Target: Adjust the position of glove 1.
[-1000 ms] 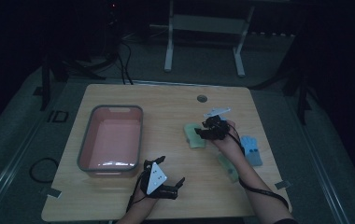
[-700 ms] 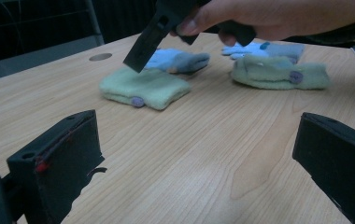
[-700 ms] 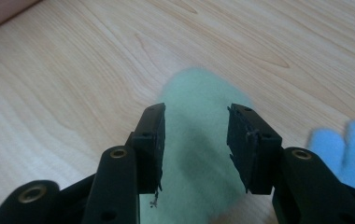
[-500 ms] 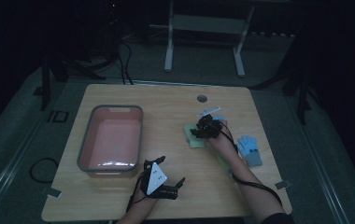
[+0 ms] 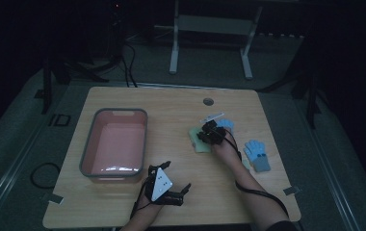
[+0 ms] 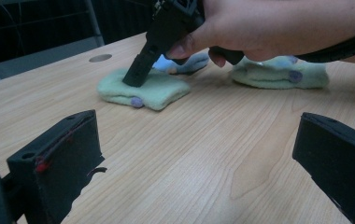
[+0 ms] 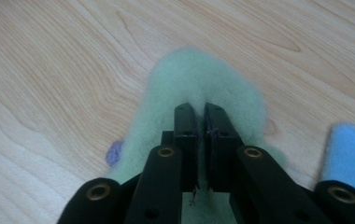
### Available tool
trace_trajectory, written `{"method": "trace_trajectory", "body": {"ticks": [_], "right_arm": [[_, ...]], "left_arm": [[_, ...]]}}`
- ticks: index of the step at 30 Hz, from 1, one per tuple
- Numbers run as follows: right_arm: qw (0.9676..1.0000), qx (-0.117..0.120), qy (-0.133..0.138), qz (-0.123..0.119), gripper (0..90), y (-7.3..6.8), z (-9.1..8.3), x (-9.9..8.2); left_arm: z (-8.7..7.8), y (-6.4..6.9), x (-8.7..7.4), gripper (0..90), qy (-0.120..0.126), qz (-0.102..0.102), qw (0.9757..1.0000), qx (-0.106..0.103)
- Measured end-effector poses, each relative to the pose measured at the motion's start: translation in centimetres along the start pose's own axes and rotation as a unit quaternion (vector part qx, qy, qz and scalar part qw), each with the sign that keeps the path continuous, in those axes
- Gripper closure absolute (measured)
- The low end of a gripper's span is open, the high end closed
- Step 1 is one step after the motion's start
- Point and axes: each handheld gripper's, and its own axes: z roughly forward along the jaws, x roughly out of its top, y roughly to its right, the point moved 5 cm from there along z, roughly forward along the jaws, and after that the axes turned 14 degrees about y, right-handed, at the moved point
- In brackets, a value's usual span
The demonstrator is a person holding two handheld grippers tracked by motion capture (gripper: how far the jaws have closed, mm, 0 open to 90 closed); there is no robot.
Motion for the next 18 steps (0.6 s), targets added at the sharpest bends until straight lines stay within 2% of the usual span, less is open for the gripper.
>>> {"method": "trace_trajectory", "body": {"ticks": [2,11,14,15,16,17,18], "right_arm": [[0.9999,-0.001,0.004,0.017,86.6,-0.1,-0.5,0.4],[0.9984,-0.021,0.031,0.041,87.7,-1.7,-4.7,1.8],[0.9982,-0.022,0.042,0.037,87.7,-2.6,-6.4,2.3],[0.9982,-0.022,0.042,0.037,87.7,-2.6,-6.4,2.3],[0.9983,-0.022,0.046,0.029,87.7,-2.9,-7.0,2.5],[0.9981,-0.019,0.053,0.025,87.7,-3.7,-8.4,2.8],[0.9980,-0.014,0.058,0.019,87.7,-4.1,-9.1,2.9]], "left_arm": [[0.0,0.0,0.0,1.3,0.000,0.000,1.0000,0.000],[0.0,0.0,0.0,1.3,-0.002,0.004,1.0000,0.001],[0.0,0.0,0.0,1.3,-0.001,0.001,1.0000,0.002],[0.0,0.0,0.0,1.3,-0.001,0.001,1.0000,0.002],[0.0,0.0,0.0,1.3,-0.002,0.001,1.0000,0.002],[0.0,0.0,0.0,1.3,-0.001,0.001,1.0000,0.002],[0.0,0.0,0.0,1.3,-0.002,0.001,1.0000,0.002]]}}
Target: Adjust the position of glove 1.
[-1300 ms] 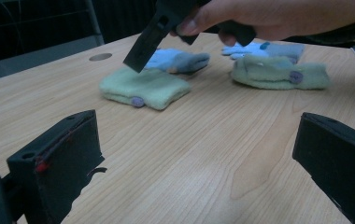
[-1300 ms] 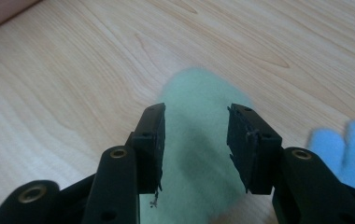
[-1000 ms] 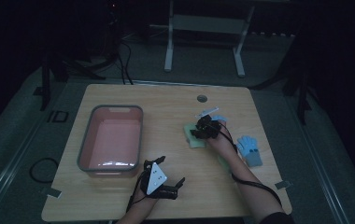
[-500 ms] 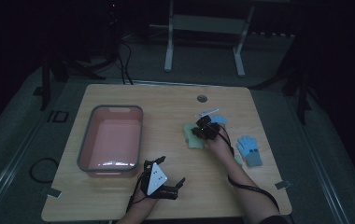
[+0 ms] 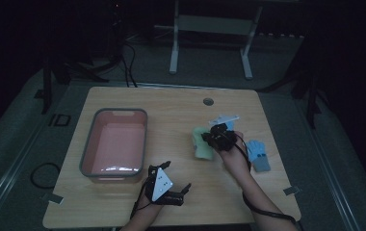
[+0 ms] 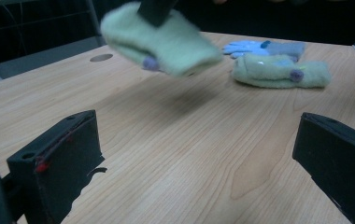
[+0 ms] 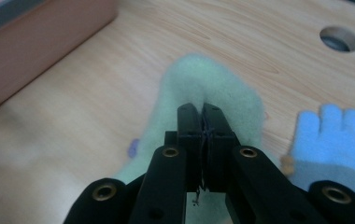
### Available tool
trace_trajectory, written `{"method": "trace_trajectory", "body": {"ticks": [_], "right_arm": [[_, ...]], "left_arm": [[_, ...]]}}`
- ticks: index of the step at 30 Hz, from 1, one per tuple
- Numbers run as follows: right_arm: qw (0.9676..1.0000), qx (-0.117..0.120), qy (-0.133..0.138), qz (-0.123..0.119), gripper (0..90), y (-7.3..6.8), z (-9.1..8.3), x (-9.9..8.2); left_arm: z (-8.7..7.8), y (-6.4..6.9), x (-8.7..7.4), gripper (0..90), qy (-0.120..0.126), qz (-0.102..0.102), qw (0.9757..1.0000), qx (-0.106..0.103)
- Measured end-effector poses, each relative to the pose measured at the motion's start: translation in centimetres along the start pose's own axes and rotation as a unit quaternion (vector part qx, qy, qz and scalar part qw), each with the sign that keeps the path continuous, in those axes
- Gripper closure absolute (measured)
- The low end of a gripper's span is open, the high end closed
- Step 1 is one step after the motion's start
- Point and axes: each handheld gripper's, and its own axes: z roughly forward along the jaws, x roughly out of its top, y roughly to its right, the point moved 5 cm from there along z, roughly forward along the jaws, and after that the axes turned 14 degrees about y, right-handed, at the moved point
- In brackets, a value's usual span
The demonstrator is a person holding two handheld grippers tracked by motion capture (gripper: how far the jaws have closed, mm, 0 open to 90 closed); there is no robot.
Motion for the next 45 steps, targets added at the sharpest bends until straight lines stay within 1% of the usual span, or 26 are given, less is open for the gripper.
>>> {"method": "trace_trajectory", "body": {"ticks": [2,6,7,9,10,11,12,13,14,15,17,19,21,23,26,29,30,33,34,35,36,38,41,42,43,45], "right_arm": [[0.9999,0.003,0.004,-0.013,87.7,-0.8,-1.2,0.1],[0.9998,0.010,0.008,-0.018,87.7,-2.0,-3.2,-0.4],[0.9998,0.009,0.013,-0.009,87.7,-2.2,-3.6,-0.7],[0.9998,0.017,0.008,-0.003,87.7,-2.9,-4.2,-1.5],[0.9998,0.016,0.009,0.005,87.7,-3.2,-4.5,-2.0],[0.9998,0.020,0.004,0.008,87.7,-3.6,-4.7,-2.5],[0.9998,0.020,0.004,0.008,87.7,-3.6,-4.7,-2.5],[0.9997,0.020,-0.002,0.017,87.7,-4.2,-4.9,-3.5],[0.9995,0.023,-0.007,0.019,87.6,-4.5,-5.0,-4.0],[0.9996,0.021,-0.012,0.013,87.6,-4.7,-4.9,-4.5],[0.9992,0.024,-0.016,0.028,87.7,-5.0,-4.7,-5.3],[0.9993,0.014,-0.018,0.030,87.7,-5.1,-4.4,-6.0],[0.9987,0.020,-0.024,0.040,87.6,-5.4,-3.9,-6.6],[0.9991,0.018,-0.031,0.025,87.6,-5.7,-3.2,-7.0],[0.9991,0.015,-0.038,0.011,87.4,-6.1,-2.0,-7.3],[0.9989,0.019,-0.040,0.017,86.8,-6.0,-1.3,-7.5],[0.9987,0.017,-0.047,0.013,85.1,-5.9,-0.6,-7.7],[0.9981,0.014,-0.059,0.011,78.0,-5.7,0.4,-8.3],[0.9979,0.018,-0.062,0.013,76.4,-5.6,0.6,-8.6],[0.9979,0.018,-0.062,0.013,76.4,-5.6,0.6,-8.6],[0.9982,0.016,-0.053,0.022,72.3,-5.5,0.7,-8.7],[0.9981,0.022,-0.051,0.024,66.9,-5.5,0.7,-8.7],[0.9982,0.025,-0.052,0.018,64.2,-5.6,0.5,-8.4],[0.9987,0.024,-0.045,0.007,62.1,-5.3,0.0,-8.1],[0.9987,0.024,-0.045,0.007,62.1,-5.3,0.0,-8.1],[0.9992,0.027,-0.029,-0.009,60.2,-4.5,-0.9,-7.7]], "left_arm": [[0.0,0.0,0.0,1.3,0.000,0.000,1.0000,0.000],[0.0,-0.1,0.0,1.3,-0.001,0.001,1.0000,0.001],[0.0,-0.1,0.0,1.3,-0.001,0.001,1.0000,0.001],[0.0,-0.1,0.0,1.3,0.000,-0.001,1.0000,0.001],[0.0,-0.1,0.0,1.3,0.000,-0.001,1.0000,0.001],[0.0,-0.1,0.0,1.3,0.001,-0.002,1.0000,0.001],[0.0,-0.1,0.0,1.3,0.001,-0.002,1.0000,0.001],[0.0,-0.1,0.0,1.3,0.001,-0.002,1.0000,0.000],[0.0,-0.1,0.0,1.3,0.002,-0.001,1.0000,-0.002],[0.0,-0.1,0.0,1.3,0.002,-0.001,1.0000,-0.002],[0.0,0.1,0.0,1.3,0.002,0.001,1.0000,-0.004],[0.0,0.1,0.0,1.3,0.002,0.003,1.0000,-0.005],[0.0,0.2,0.0,1.3,0.002,0.004,1.0000,-0.005],[0.0,0.2,0.0,1.3,0.002,0.004,1.0000,-0.004],[0.0,0.2,0.0,1.3,0.002,0.005,1.0000,-0.004],[0.0,0.2,0.0,1.3,0.002,0.005,1.0000,-0.005],[0.0,0.2,0.0,1.3,0.002,0.005,1.0000,-0.004],[0.0,0.2,0.0,1.3,0.002,0.005,1.0000,-0.004],[0.0,0.2,0.0,1.3,0.002,0.005,1.0000,-0.004],[0.0,0.2,0.0,1.3,0.002,0.005,1.0000,-0.004],[0.0,0.2,0.0,1.3,0.002,0.006,1.0000,-0.005],[0.0,0.2,0.0,1.3,0.002,0.005,1.0000,-0.005],[0.0,0.2,0.0,1.3,0.002,0.004,1.0000,-0.004],[0.0,0.2,0.0,1.3,0.002,0.005,1.0000,-0.005],[0.0,0.2,0.0,1.3,0.002,0.005,1.0000,-0.005],[0.0,0.2,0.0,1.3,0.002,0.005,1.0000,-0.005]]}}
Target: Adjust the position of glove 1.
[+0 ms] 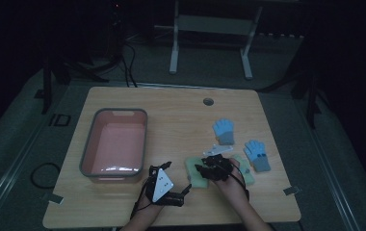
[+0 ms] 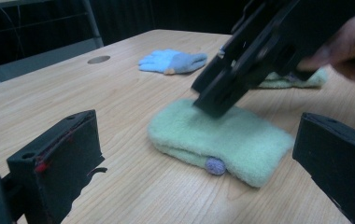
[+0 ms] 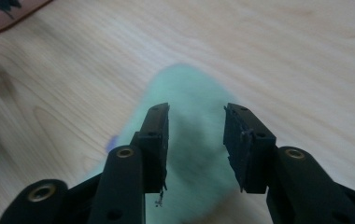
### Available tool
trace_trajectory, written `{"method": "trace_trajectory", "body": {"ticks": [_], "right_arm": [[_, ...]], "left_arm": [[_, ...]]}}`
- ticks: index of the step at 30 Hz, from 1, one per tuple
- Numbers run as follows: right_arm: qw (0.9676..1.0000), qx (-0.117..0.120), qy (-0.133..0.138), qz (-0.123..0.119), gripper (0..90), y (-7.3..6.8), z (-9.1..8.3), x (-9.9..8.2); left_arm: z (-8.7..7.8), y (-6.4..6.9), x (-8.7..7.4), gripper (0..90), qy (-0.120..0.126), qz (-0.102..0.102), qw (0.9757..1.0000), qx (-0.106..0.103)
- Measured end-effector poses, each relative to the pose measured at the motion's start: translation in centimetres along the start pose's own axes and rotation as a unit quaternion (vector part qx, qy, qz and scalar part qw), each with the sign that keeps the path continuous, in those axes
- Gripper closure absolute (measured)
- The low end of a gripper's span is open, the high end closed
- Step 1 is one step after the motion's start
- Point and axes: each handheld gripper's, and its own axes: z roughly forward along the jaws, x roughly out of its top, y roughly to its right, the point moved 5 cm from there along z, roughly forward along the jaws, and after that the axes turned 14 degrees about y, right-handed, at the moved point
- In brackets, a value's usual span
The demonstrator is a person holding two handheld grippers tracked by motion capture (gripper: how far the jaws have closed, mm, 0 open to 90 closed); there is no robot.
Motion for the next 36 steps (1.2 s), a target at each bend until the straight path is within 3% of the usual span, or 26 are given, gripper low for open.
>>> {"method": "trace_trajectory", "body": {"ticks": [1,5,12,13,18,26,31,36], "right_arm": [[1.0000,0.000,0.000,0.000,60.2,0.0,0.0,0.0],[0.9998,-0.002,0.016,-0.008,61.8,2.2,-2.2,0.1],[0.9991,-0.017,0.016,-0.035,65.8,5.5,-4.9,-0.7],[0.9990,-0.025,0.014,-0.035,67.7,6.5,-5.7,-1.0],[0.9993,-0.033,0.004,-0.015,68.2,8.7,-7.4,-2.4],[0.9994,-0.026,-0.012,0.021,66.6,10.3,-7.9,-5.5],[0.9993,-0.025,-0.026,0.007,65.5,10.4,-7.0,-6.6],[0.9991,-0.038,-0.013,0.012,85.6,9.9,-6.8,-6.9]], "left_arm": [[0.0,0.0,0.0,1.3,0.000,0.000,1.0000,0.000],[0.0,0.0,0.0,1.3,0.000,-0.001,1.0000,0.001],[0.0,0.0,0.0,1.3,0.001,-0.003,1.0000,0.000],[0.0,0.0,0.0,1.3,0.001,-0.002,1.0000,0.000],[0.0,0.0,0.0,1.3,0.000,-0.002,1.0000,0.001],[0.0,-0.1,0.0,1.3,0.000,-0.003,1.0000,0.001],[0.0,-0.1,0.0,1.3,0.000,-0.003,1.0000,0.001],[0.0,-0.1,0.0,1.3,0.000,-0.003,1.0000,0.001]]}}
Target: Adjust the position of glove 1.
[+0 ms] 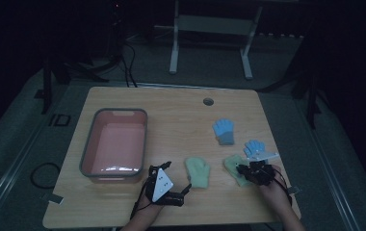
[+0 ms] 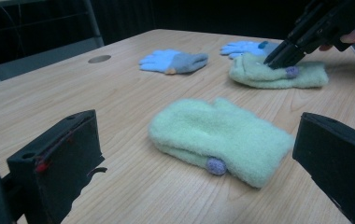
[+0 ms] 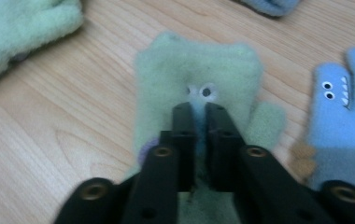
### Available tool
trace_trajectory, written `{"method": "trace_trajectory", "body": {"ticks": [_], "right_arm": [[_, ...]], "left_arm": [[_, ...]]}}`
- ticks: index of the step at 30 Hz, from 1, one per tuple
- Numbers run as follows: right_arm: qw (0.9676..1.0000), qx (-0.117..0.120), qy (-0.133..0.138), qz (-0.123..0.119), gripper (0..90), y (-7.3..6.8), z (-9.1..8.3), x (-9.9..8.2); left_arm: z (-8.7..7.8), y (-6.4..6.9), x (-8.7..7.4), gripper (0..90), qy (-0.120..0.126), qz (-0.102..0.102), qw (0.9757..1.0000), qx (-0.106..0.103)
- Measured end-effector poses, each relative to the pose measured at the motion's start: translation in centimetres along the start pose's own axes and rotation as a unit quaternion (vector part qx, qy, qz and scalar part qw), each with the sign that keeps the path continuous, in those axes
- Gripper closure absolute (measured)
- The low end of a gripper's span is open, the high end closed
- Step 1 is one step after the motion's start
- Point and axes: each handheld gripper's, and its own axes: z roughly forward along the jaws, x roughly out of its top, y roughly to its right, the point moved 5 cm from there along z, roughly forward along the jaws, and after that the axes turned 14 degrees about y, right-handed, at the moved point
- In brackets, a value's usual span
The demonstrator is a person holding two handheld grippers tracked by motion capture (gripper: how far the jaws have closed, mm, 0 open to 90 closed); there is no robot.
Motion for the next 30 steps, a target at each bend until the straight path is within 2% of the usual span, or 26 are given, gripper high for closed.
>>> {"method": "trace_trajectory", "body": {"ticks": [4,5,8,11,12,14,18,22,27,30], "right_arm": [[0.9991,-0.033,0.005,0.026,87.6,-0.7,-0.5,0.8],[0.9983,-0.039,0.016,0.041,87.6,-1.0,-0.8,1.3],[0.9957,-0.062,0.031,0.062,87.6,-1.8,-1.8,2.8],[0.9919,-0.084,0.040,0.087,87.6,-2.4,-2.5,4.0],[0.9900,-0.101,0.043,0.088,87.7,-2.7,-2.7,4.3],[0.9879,-0.119,0.048,0.087,87.7,-3.4,-2.8,4.7],[0.9864,-0.136,0.041,0.083,87.8,-4.3,-2.1,4.8],[0.9843,-0.143,0.038,0.097,87.8,-4.9,-1.1,4.1],[0.9833,-0.144,0.026,0.108,87.6,-5.3,0.5,2.6],[0.9837,-0.141,0.024,0.109,87.2,-5.3,0.7,2.4]], "left_arm": [[0.0,-0.1,0.0,1.3,-0.001,-0.001,1.0000,0.001],[0.0,0.0,0.0,1.3,-0.001,-0.001,1.0000,0.001],[0.0,0.0,0.0,1.3,0.000,0.000,1.0000,0.001],[0.0,0.0,0.0,1.3,0.000,0.002,1.0000,0.001],[0.0,0.0,0.0,1.3,0.000,0.002,1.0000,0.001],[0.0,0.0,0.0,1.3,0.000,0.003,1.0000,0.001],[0.0,0.0,0.0,1.3,0.000,0.003,1.0000,0.001],[0.0,0.0,0.0,1.3,-0.001,0.003,1.0000,0.001],[0.0,0.1,0.0,1.3,0.000,0.004,1.0000,0.000],[0.0,0.1,0.0,1.3,0.000,0.003,1.0000,0.000]]}}
